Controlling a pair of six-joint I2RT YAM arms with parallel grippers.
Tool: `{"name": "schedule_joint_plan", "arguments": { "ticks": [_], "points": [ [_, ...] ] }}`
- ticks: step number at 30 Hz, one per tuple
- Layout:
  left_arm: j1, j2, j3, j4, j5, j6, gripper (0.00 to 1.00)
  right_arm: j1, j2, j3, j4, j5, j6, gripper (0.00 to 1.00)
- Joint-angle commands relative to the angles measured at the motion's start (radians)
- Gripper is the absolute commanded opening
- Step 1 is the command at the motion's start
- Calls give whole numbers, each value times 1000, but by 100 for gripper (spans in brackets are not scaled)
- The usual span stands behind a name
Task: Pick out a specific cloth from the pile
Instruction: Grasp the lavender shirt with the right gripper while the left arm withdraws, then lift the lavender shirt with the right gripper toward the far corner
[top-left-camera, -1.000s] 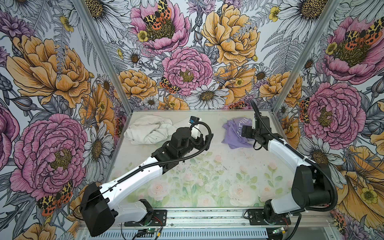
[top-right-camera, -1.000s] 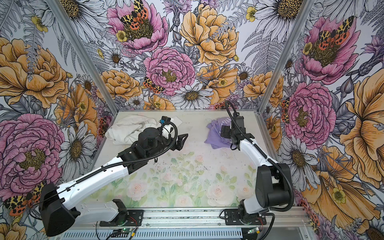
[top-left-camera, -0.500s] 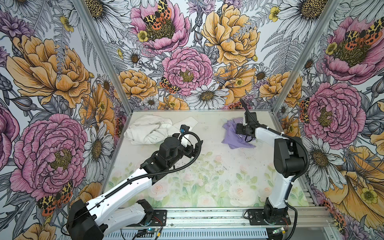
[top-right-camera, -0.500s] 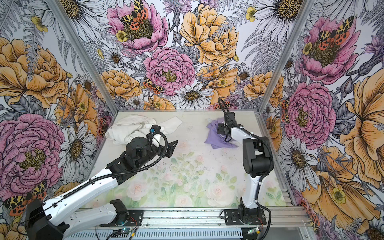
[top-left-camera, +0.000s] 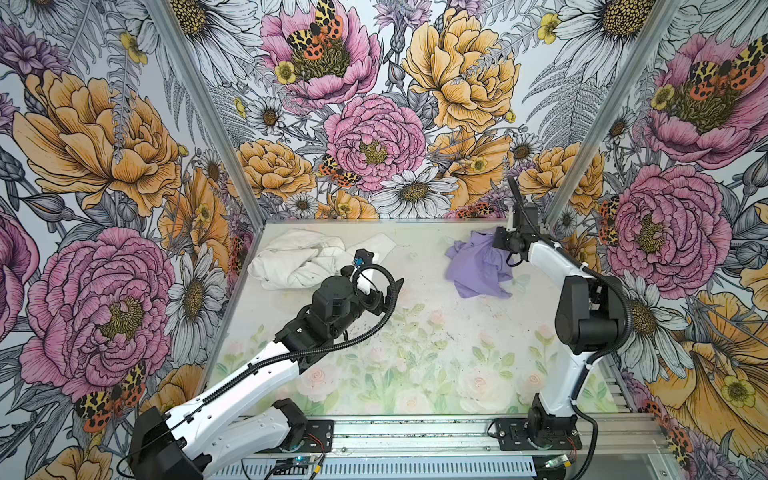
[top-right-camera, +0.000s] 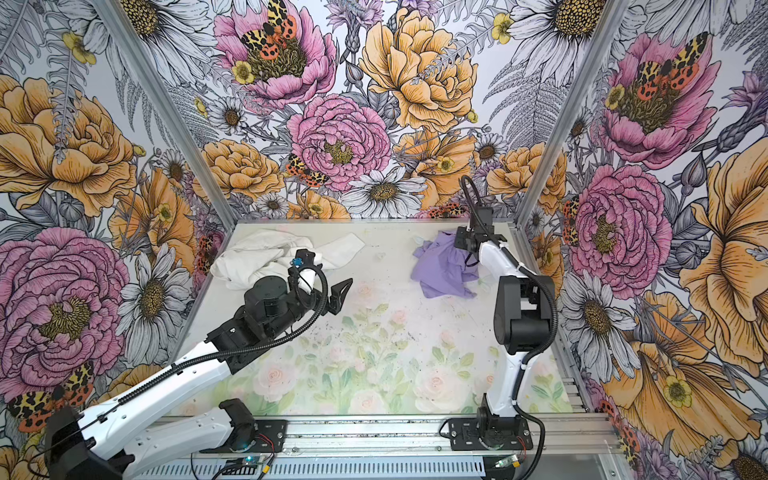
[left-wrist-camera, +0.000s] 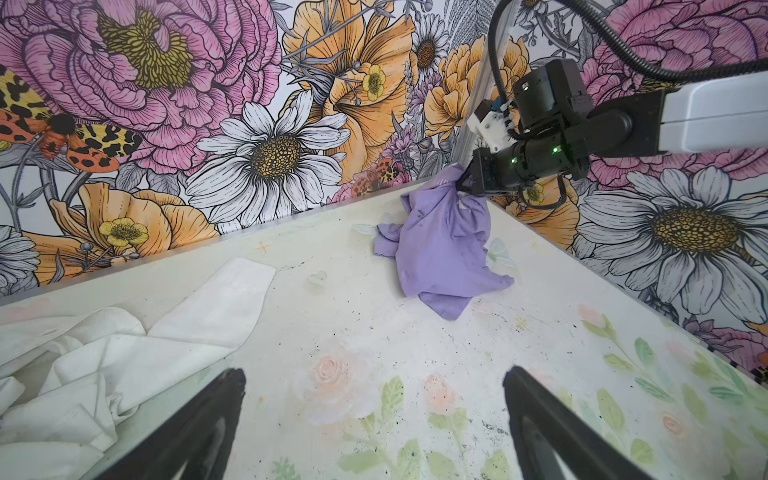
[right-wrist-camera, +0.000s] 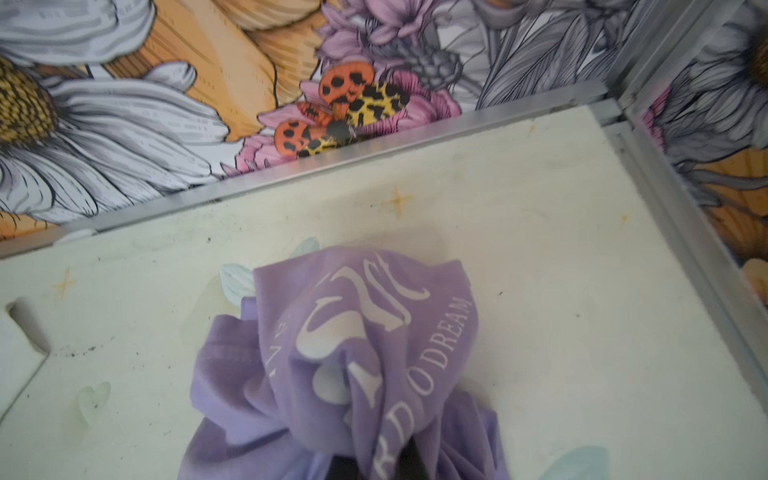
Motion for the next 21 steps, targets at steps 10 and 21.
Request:
{"name": "schedule_joint_plan", "arguments": {
  "ticks": [10,21],
  "points": [
    [17,-26,-15,27,-23,2,99,-36,-74,395,-18,-88,-26,0],
    [19,-25,-15,26,-24,2,99,42,-26,372,-37,-165,-74,0]
  ]
}}
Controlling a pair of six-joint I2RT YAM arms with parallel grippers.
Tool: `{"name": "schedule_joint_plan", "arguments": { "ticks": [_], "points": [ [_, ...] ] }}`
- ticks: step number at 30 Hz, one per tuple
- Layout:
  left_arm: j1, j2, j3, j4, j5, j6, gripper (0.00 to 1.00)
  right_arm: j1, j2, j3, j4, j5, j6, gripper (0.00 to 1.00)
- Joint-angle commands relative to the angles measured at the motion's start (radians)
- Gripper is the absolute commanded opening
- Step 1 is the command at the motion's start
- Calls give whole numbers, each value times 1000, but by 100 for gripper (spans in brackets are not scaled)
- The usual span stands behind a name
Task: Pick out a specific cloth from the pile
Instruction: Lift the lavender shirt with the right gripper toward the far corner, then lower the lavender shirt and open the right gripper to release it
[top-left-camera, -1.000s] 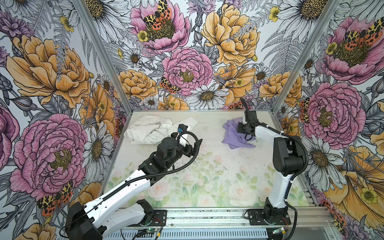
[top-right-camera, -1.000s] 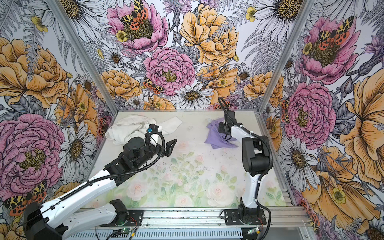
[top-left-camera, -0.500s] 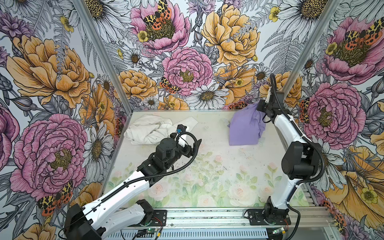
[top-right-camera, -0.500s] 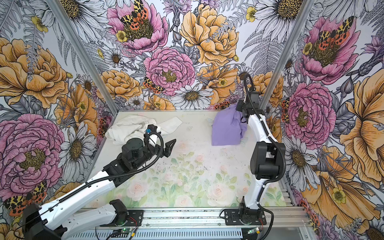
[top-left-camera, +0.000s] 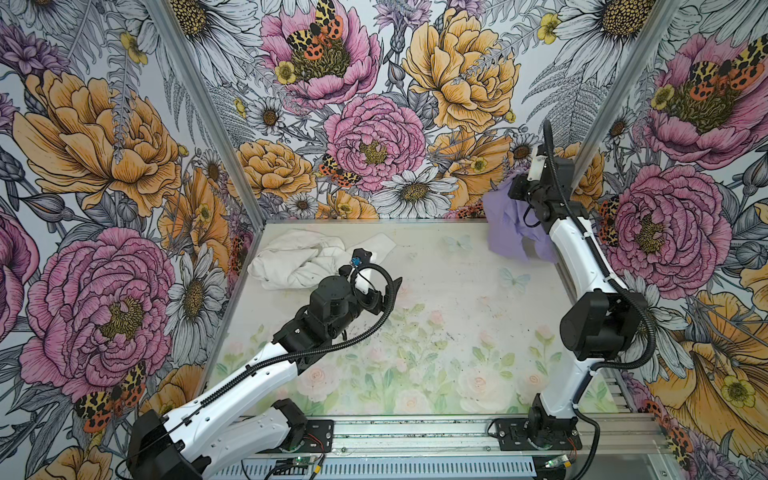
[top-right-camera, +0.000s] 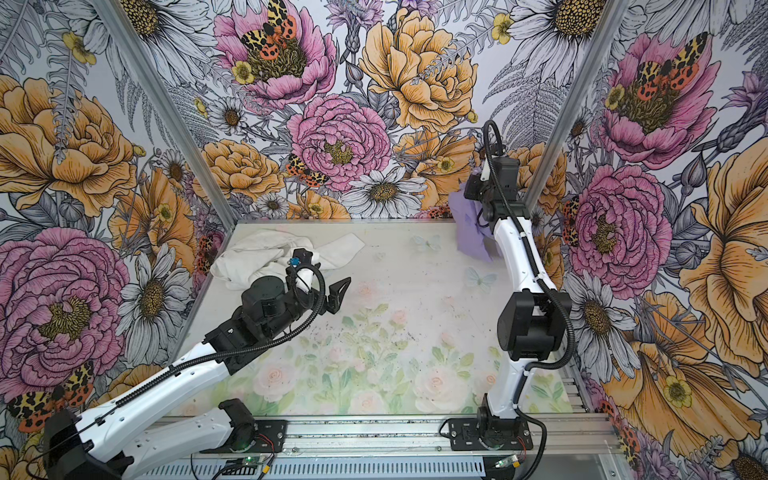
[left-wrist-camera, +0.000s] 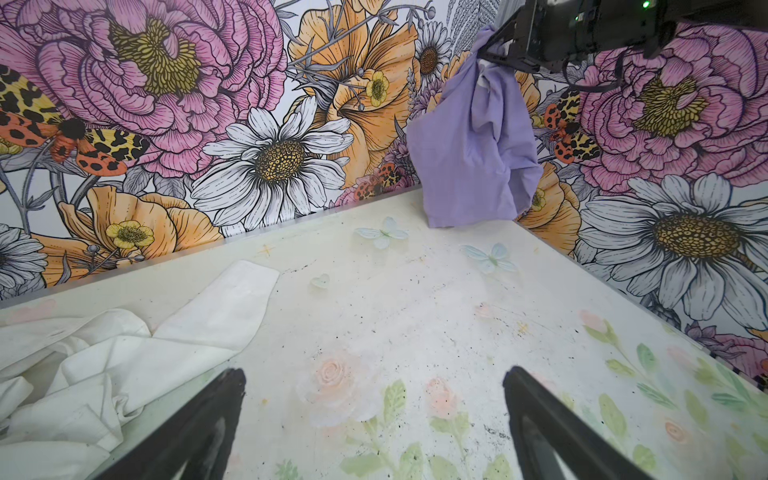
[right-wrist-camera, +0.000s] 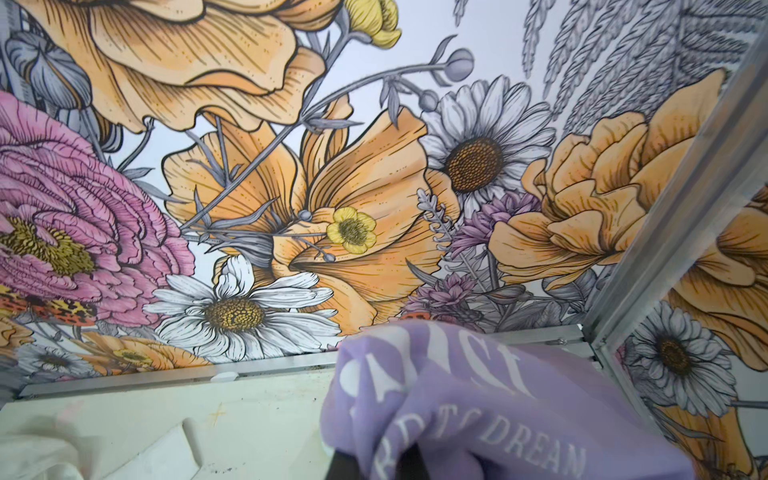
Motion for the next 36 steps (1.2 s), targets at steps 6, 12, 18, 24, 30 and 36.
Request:
{"name": "schedule_joint_plan", "arguments": {
  "ticks": [6,12,18,24,30,36],
  "points": [
    [12,-15,-16,26,-24,3,99,41,19,-27,13,-43,-46,0],
    [14,-18,-17,26,-27,4,99,14,6,-132,15,31,-100,0],
    [15,-18,-16,27,-23,1,99,-27,-1,-240,15,159,-153,0],
    [15,-21,-17,28,-27,1,99,-37,25,-274,13,284,-232,0],
    [15,-25,-20,31,-34,2,99,-31,53,-274,0,411,-302,0],
    [16,-25,-22,35,-35,2,99,-14,110,-268,-22,572,-422,0]
  ]
}}
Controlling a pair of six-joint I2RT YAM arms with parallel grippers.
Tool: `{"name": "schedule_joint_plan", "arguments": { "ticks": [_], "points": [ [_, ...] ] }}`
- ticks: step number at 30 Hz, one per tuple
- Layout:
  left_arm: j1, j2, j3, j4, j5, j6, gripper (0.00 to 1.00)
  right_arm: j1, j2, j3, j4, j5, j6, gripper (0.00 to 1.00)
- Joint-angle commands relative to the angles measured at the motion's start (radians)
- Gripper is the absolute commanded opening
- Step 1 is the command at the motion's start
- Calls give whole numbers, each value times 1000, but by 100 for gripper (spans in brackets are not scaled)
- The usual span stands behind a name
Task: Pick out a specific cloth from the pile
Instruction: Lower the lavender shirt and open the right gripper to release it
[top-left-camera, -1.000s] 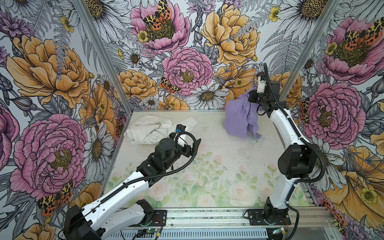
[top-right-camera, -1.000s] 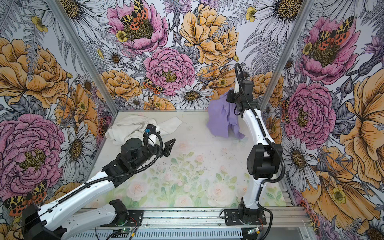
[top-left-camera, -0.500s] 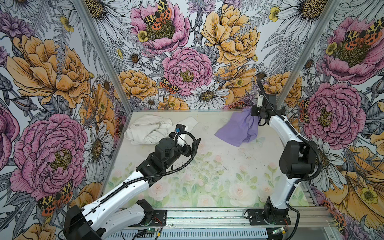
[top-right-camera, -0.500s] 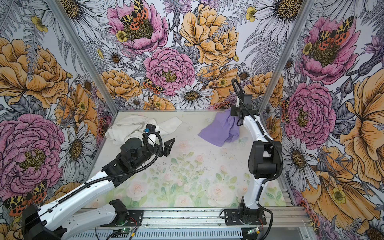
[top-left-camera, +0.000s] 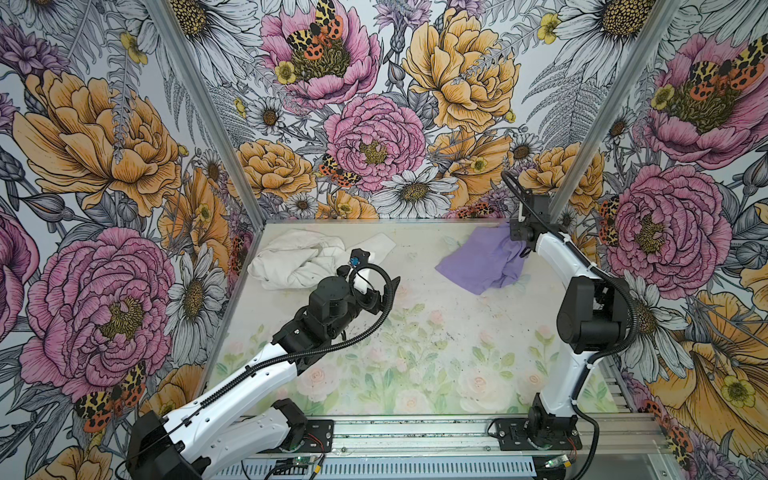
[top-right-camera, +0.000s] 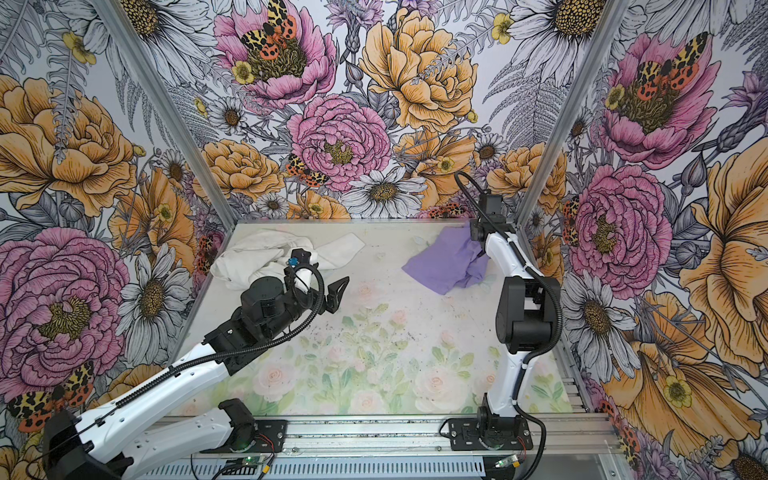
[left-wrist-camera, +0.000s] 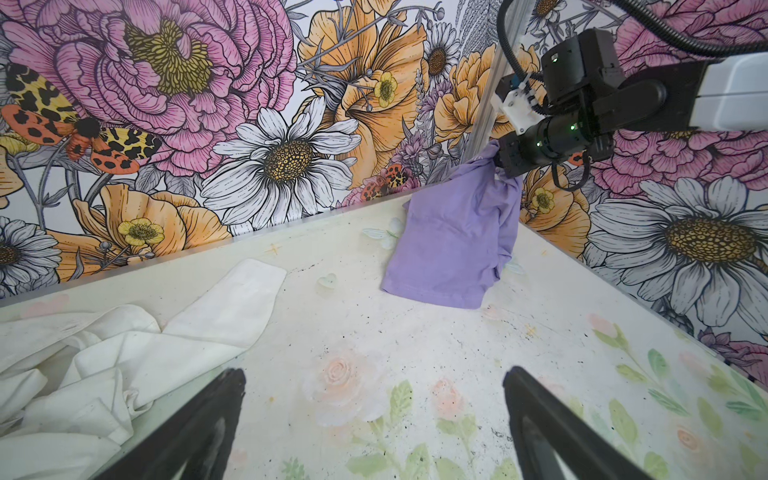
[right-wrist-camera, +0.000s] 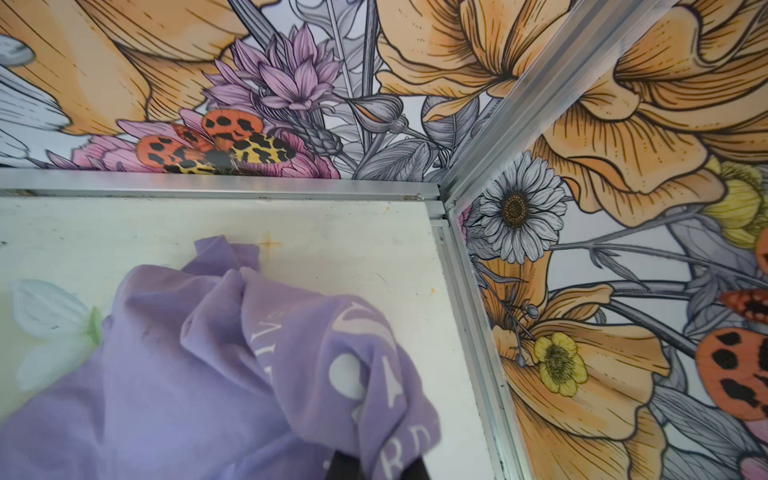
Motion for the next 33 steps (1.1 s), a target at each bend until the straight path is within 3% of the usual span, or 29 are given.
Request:
{"name": "schedule_joint_plan", "arguments": {
  "ticks": [1,16,20,25,33],
  "points": [
    [9,-18,-10,27,-21,2,99,16,44,9,-3,155,-110,0],
    [15,-27,-13,28,-25,1,99,95,268,24,-60,372,-341,8],
    [17,-28,-14,28,-29,1,99,97,290,22,-88,371,-338,17],
    [20,-30,-15,28,-34,1,99,97,285,25,-134,339,-315,38],
    [25,-33,-18,30,-75,4,99,95,157,38,-160,250,-247,60]
  ]
}}
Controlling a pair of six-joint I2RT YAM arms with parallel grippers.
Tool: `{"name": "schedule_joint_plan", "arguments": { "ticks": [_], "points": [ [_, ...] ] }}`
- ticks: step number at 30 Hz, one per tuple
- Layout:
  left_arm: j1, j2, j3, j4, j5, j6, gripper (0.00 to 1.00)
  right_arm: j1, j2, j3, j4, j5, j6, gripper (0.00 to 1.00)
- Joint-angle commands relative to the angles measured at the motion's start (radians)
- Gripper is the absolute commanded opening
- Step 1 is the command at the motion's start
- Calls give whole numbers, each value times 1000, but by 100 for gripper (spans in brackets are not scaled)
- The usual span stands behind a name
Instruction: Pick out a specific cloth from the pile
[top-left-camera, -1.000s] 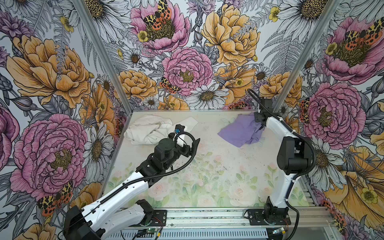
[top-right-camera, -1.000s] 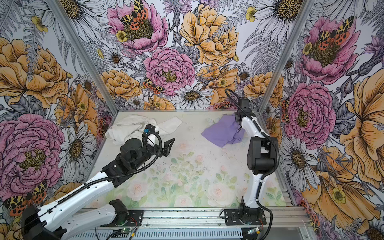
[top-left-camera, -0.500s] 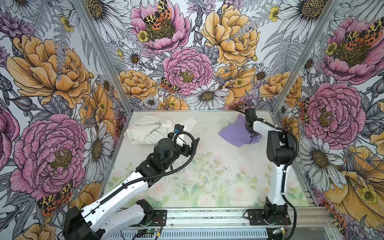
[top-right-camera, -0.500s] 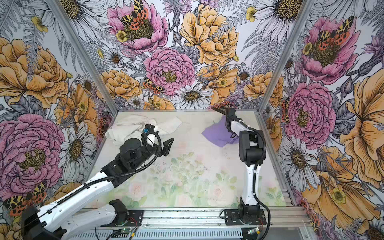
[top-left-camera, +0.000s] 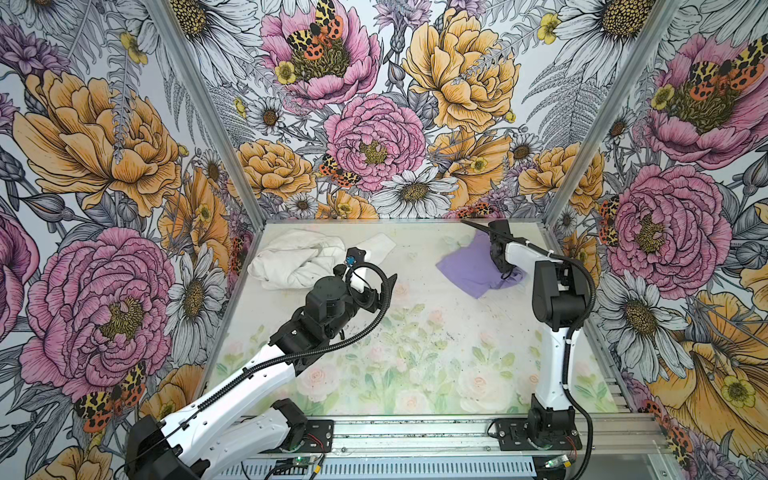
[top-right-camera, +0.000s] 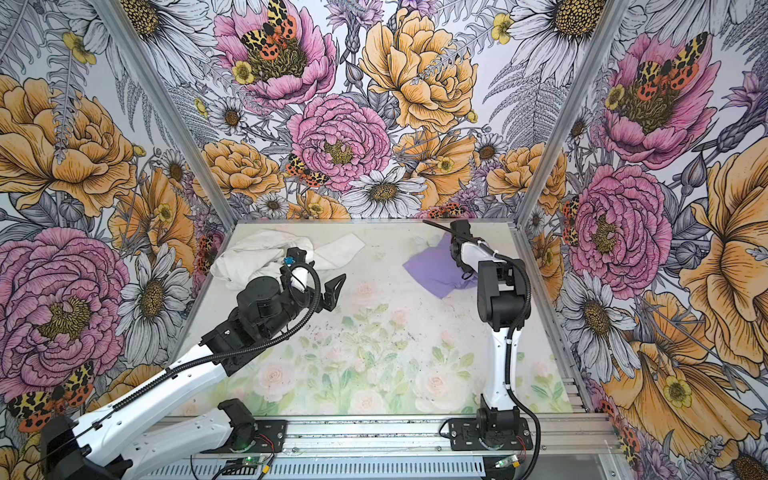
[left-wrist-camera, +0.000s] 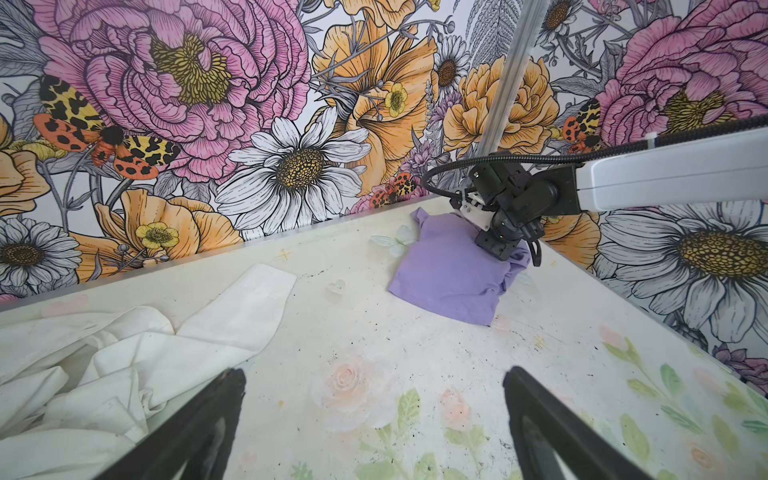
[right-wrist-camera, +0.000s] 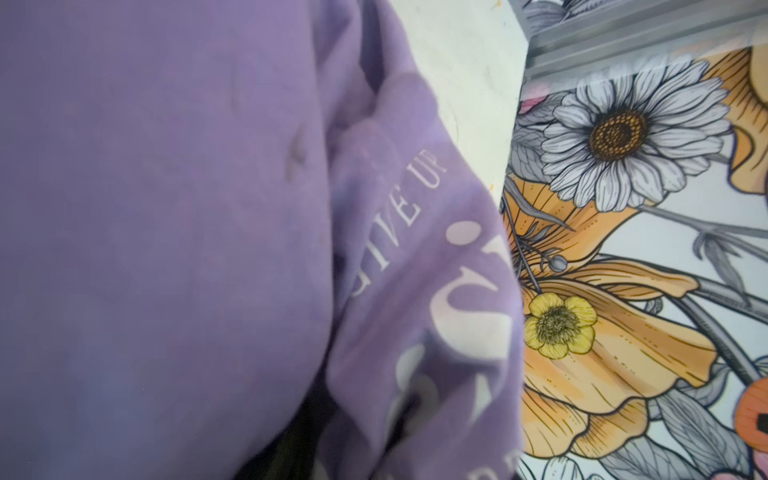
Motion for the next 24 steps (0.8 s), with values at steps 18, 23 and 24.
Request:
{"name": "schedule_joint_plan", "arguments": {
  "ticks": [18,23,24],
  "points": [
    [29,-55,-64,72,-300,59,99,-21,-523,4,-32,-416,306,99],
    [66,-91,-70,75,-495,-4,99,-40,-658,-112,56,-572,416,99],
    [77,-102,-82,91,-525,-21,99,-42,-683,-152,84,-588,432,99]
  ]
}}
